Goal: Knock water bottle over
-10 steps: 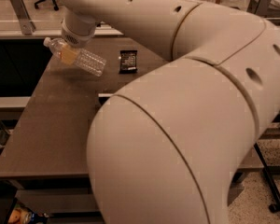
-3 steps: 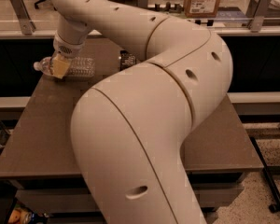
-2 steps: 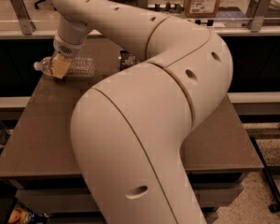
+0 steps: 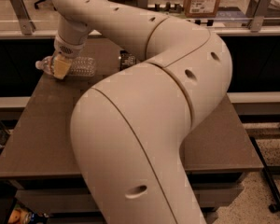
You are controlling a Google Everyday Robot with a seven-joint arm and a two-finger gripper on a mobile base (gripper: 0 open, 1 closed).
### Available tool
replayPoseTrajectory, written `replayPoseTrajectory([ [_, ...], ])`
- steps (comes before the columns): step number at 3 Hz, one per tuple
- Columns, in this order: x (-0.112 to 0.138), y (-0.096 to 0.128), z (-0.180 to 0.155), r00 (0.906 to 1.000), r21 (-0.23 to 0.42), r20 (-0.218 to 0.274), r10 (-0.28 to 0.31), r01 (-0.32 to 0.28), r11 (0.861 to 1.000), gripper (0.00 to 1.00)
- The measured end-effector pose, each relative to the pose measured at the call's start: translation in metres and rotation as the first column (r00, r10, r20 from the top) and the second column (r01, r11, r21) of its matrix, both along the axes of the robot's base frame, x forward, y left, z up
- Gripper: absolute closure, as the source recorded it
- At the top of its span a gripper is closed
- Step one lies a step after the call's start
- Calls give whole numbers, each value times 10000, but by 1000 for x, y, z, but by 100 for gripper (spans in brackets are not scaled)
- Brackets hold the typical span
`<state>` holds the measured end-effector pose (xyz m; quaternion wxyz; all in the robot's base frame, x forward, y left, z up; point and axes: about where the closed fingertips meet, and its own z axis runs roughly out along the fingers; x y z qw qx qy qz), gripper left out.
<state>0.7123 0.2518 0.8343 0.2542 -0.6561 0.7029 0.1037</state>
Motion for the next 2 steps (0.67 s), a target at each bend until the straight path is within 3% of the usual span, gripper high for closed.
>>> replayPoseTrajectory([
  [1, 0, 1, -3, 10000, -24, -34, 14, -14, 10000, 0],
  [2, 0, 1, -3, 10000, -24, -36, 14, -15, 10000, 0],
])
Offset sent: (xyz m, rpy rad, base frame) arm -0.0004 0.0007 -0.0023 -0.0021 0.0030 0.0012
